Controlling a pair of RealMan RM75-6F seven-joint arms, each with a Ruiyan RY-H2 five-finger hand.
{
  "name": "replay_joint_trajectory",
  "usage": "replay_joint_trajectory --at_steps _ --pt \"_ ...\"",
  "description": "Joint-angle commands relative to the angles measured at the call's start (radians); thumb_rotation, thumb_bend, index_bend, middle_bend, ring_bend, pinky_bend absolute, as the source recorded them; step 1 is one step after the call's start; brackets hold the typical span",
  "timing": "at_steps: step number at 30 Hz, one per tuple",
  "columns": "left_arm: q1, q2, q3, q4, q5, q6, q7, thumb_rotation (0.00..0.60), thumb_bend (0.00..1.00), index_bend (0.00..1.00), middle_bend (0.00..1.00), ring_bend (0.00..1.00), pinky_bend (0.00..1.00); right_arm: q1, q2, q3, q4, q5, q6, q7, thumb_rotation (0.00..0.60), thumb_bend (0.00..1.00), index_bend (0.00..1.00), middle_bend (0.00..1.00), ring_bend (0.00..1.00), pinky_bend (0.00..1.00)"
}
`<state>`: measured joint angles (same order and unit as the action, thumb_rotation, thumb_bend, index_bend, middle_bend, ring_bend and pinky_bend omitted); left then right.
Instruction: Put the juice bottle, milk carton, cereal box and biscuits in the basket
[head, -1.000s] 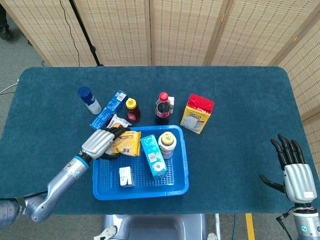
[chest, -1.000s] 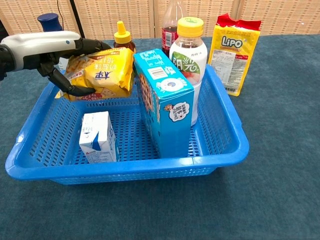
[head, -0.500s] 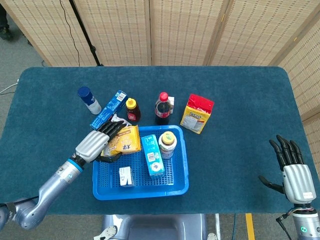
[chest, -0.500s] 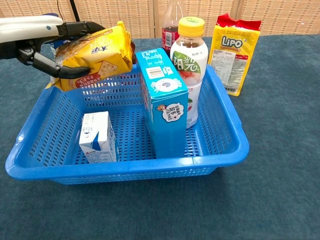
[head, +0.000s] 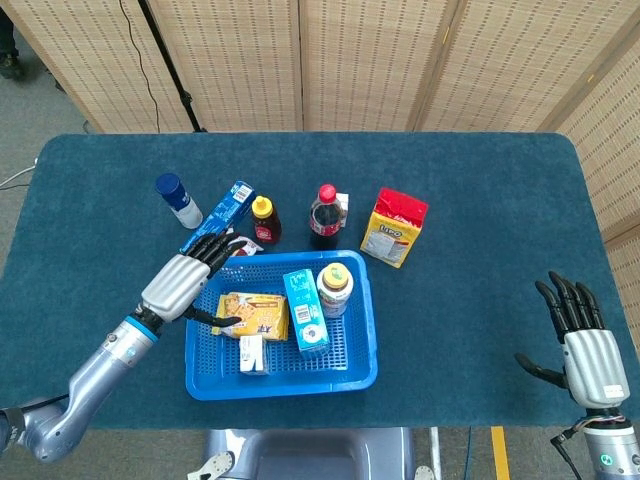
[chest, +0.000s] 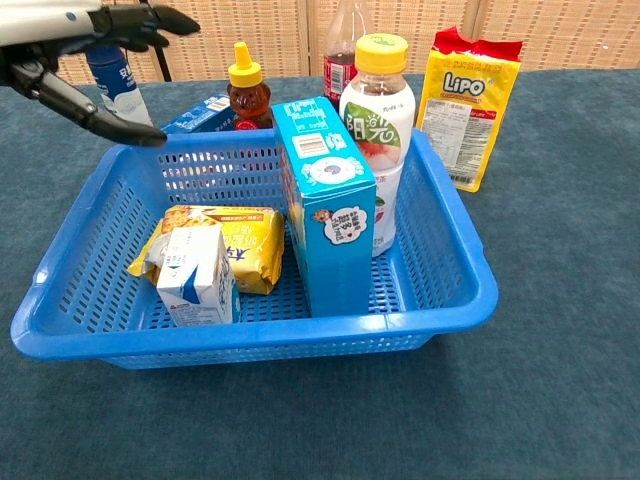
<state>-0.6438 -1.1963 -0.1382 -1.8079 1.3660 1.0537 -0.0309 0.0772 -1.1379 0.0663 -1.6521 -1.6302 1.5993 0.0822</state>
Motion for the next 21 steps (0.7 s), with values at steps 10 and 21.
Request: replay_joint_trajectory --at_steps 10,21 --pt "0.165 -0.006 -0.064 0.460 0.048 0.250 -0.746 0.360 0.05 0.00 0.00 0.00 0.00 0.005 0.001 -0.015 -0.016 -0.014 -0.018 0.004 0.600 0.00 0.00 0.00 0.00 0.00" --pt "0.109 -0.222 -0.053 0.951 -0.043 -0.048 -1.112 0.367 0.05 0.00 0.00 0.00 0.00 0.010 -0.002 -0.019 -0.019 -0.015 -0.031 0.006 0.600 0.00 0.00 0.00 0.00 0.00"
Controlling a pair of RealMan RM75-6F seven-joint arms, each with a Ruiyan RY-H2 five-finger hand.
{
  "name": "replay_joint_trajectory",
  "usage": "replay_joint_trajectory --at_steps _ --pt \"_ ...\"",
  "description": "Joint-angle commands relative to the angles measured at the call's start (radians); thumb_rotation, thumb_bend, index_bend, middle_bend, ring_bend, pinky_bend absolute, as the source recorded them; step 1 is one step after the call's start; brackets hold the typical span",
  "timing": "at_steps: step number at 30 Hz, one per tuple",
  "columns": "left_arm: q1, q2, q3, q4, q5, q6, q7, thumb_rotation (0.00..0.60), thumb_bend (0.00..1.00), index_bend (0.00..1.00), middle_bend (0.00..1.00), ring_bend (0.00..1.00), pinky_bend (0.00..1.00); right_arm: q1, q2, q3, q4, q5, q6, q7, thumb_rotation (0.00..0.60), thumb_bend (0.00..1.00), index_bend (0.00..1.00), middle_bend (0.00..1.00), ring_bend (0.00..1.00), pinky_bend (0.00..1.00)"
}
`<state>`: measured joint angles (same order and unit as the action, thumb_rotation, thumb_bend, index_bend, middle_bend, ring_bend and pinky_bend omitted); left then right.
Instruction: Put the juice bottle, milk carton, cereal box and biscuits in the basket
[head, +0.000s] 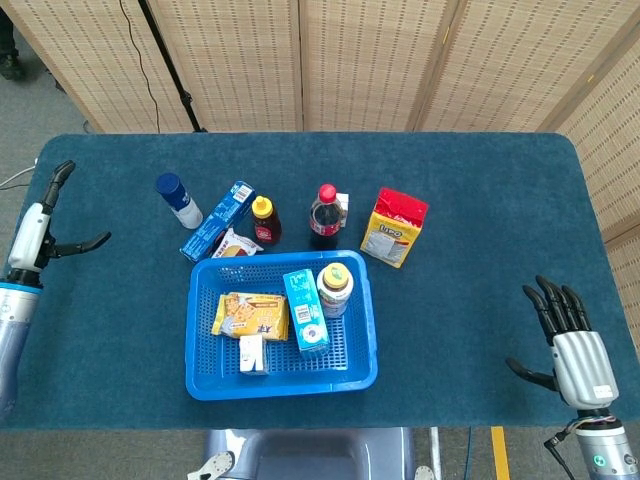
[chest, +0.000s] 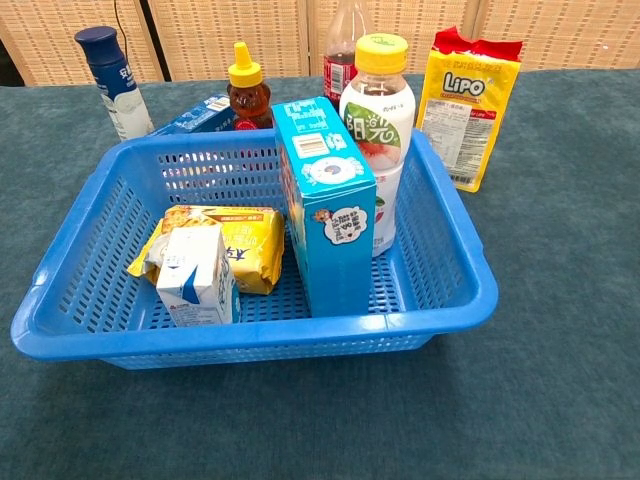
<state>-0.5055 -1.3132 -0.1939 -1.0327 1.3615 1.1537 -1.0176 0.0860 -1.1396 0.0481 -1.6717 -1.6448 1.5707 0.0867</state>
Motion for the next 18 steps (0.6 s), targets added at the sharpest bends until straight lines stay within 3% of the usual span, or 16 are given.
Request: replay_joint_trajectory --at_steps 1,10,18 --pt "-0.035 -0.114 0.003 0.192 -0.036 -0.159 -0.133 0.368 0.05 0.00 0.00 0.00 0.00 0.001 0.000 -0.001 0.000 0.000 -0.003 0.001 0.600 0.00 0.00 0.00 0.00 0.00" --pt "-0.139 -0.226 -0.002 0.308 -0.004 -0.256 -0.142 0.370 0.04 0.00 0.00 0.00 0.00 0.006 0.001 -0.002 0.005 0.009 -0.017 0.011 0.600 0.00 0.00 0.00 0.00 0.00" --pt "-0.232 -0.281 -0.062 0.336 -0.053 -0.346 -0.084 0.377 0.04 0.00 0.00 0.00 0.00 0.010 0.003 0.000 0.011 0.019 -0.028 0.021 0.600 0.00 0.00 0.00 0.00 0.00"
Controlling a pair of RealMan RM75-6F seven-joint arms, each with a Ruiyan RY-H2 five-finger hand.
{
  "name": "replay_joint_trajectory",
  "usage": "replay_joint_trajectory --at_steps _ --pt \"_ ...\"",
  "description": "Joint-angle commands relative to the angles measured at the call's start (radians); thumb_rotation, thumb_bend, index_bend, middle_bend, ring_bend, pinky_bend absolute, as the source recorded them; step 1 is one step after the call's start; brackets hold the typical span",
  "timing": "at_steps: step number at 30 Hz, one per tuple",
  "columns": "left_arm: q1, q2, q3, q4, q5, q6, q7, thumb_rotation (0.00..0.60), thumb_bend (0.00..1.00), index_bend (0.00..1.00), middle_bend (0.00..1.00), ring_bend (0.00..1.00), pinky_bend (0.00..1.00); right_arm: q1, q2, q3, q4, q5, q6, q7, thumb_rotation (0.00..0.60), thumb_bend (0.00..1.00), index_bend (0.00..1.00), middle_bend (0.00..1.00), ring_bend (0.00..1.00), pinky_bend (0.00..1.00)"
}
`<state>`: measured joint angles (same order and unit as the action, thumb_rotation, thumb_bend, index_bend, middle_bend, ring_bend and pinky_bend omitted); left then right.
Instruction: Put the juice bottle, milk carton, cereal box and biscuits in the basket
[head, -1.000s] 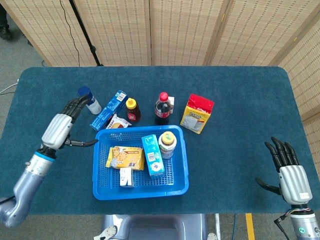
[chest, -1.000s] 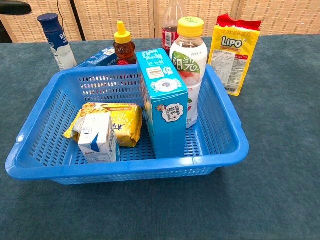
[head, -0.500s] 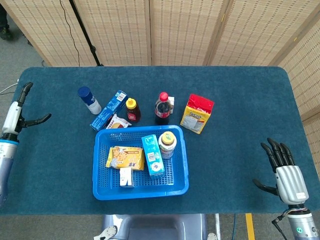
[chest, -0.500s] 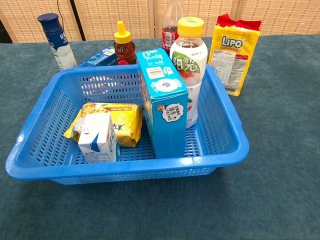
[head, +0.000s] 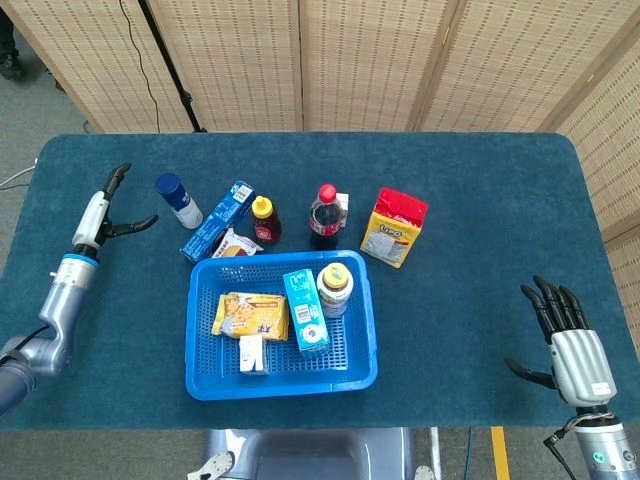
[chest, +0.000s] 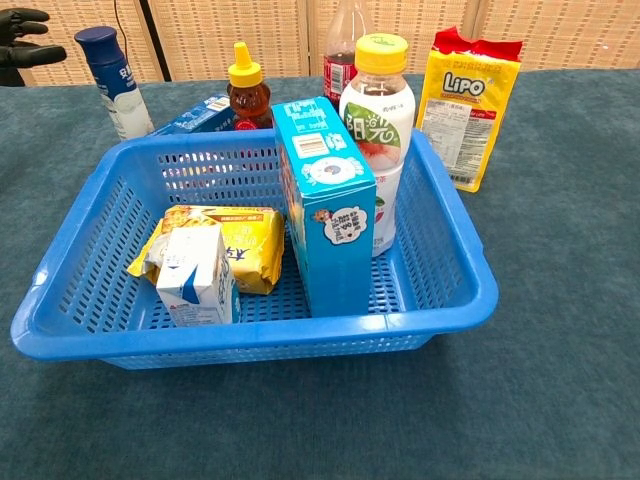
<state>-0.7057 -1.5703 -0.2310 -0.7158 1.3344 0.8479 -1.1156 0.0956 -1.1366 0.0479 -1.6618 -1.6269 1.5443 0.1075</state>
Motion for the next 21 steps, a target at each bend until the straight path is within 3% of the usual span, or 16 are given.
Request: replay_joint_trajectory --at_steps 1,8,13,17,19,21 --pt "-0.040 -0.031 -0.032 0.027 -0.034 -0.050 0.016 0.383 0.04 0.00 0.00 0.00 0.00 0.001 0.000 0.000 0.001 0.002 -0.002 0.001 0.600 0.00 0.00 0.00 0.00 0.00" --pt "-0.091 -0.088 -0.049 0.109 -0.050 -0.099 0.050 0.592 0.07 0.00 0.00 0.00 0.00 -0.001 -0.004 0.008 0.004 0.011 0.006 -0.007 0.600 0.00 0.00 0.00 0.00 0.00" --pt "-0.115 -0.134 -0.057 0.152 -0.054 -0.115 0.040 0.600 0.22 0.00 0.00 0.00 0.04 -0.001 -0.003 0.007 0.005 0.017 0.001 -0.001 0.600 0.00 0.00 0.00 0.00 0.00" --pt "-0.136 -0.175 -0.067 0.184 -0.059 -0.108 0.056 0.600 0.45 0.02 0.00 0.00 0.20 0.001 -0.003 0.009 0.007 0.023 -0.005 0.004 0.600 0.00 0.00 0.00 0.00 0.00" --pt "-0.143 -0.186 -0.071 0.195 -0.062 -0.105 0.067 0.600 0.54 0.12 0.04 0.05 0.28 0.001 -0.002 0.010 0.008 0.024 -0.004 0.007 0.600 0.00 0.00 0.00 0.00 0.00" --pt "-0.146 -0.200 -0.079 0.204 -0.068 -0.094 0.079 0.600 0.63 0.28 0.15 0.17 0.36 -0.001 0.001 0.010 0.009 0.026 -0.002 0.014 0.600 0.00 0.00 0.00 0.00 0.00"
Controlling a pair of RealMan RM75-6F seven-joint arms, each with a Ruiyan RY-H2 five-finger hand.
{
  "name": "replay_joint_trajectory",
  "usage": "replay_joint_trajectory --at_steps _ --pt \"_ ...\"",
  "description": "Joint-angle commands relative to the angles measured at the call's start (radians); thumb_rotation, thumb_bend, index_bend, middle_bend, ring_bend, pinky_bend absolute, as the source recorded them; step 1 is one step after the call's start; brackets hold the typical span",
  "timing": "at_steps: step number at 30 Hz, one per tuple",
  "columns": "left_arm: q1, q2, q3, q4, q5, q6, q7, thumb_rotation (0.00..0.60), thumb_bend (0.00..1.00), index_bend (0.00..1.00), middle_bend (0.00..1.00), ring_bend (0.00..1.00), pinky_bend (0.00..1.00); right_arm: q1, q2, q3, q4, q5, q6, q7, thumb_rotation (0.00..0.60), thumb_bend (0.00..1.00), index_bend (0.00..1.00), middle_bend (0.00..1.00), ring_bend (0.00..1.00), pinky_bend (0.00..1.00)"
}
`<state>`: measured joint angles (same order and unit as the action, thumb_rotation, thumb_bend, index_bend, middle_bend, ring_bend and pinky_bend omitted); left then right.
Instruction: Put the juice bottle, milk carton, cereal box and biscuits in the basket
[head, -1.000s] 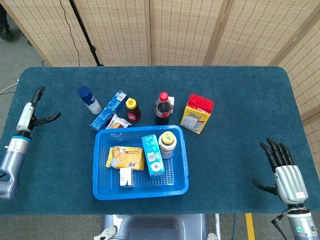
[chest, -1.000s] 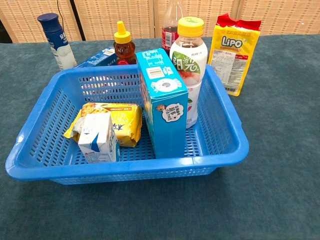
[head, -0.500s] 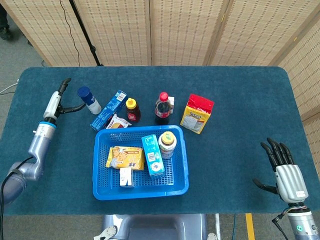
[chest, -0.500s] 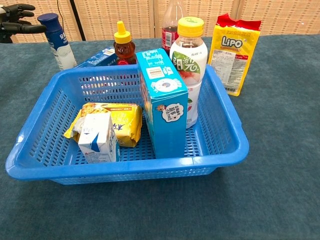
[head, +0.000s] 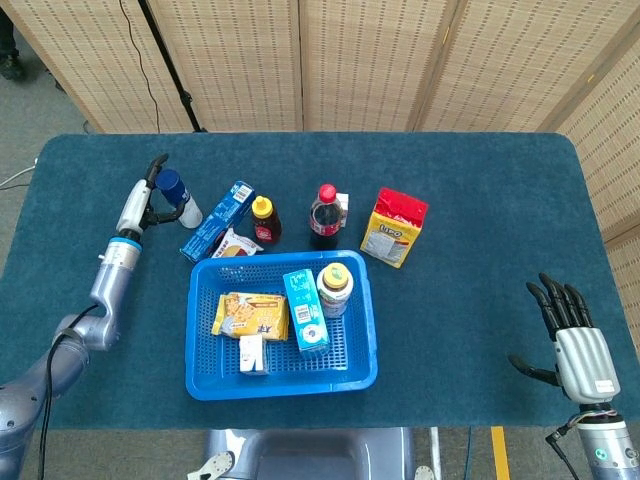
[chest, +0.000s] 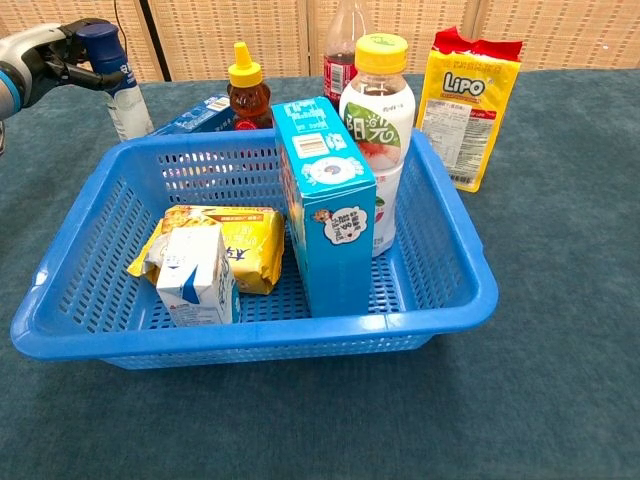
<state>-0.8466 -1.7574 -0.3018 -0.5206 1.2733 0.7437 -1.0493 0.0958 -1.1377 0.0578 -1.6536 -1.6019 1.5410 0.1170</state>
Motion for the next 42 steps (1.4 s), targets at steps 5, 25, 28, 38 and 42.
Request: replay_joint_trajectory --at_steps 5,25,28,38,42 --pt "-0.005 -0.021 -0.013 0.015 -0.017 0.007 0.035 0.600 0.75 0.55 0.39 0.37 0.48 -0.002 0.005 0.002 0.003 0.003 0.004 0.013 0.600 0.00 0.00 0.00 0.00 0.00" --pt "0.211 0.450 0.035 -0.783 0.197 0.489 0.039 0.600 0.74 0.59 0.43 0.41 0.48 -0.004 0.007 -0.001 -0.006 -0.009 0.011 0.009 0.600 0.00 0.00 0.00 0.00 0.00" --pt "0.239 0.532 0.064 -0.942 0.245 0.515 0.075 0.600 0.73 0.59 0.43 0.41 0.48 -0.005 0.008 -0.002 -0.009 -0.013 0.014 0.011 0.600 0.00 0.00 0.00 0.00 0.00" --pt "0.255 0.527 0.143 -1.075 0.330 0.529 0.163 0.600 0.72 0.59 0.43 0.41 0.48 -0.006 0.012 -0.002 -0.011 -0.014 0.016 0.020 0.600 0.00 0.00 0.00 0.00 0.00" --pt "0.242 0.469 0.157 -1.033 0.307 0.493 0.191 0.600 0.72 0.59 0.43 0.41 0.48 -0.005 0.014 -0.003 -0.011 -0.013 0.014 0.023 0.600 0.00 0.00 0.00 0.00 0.00"
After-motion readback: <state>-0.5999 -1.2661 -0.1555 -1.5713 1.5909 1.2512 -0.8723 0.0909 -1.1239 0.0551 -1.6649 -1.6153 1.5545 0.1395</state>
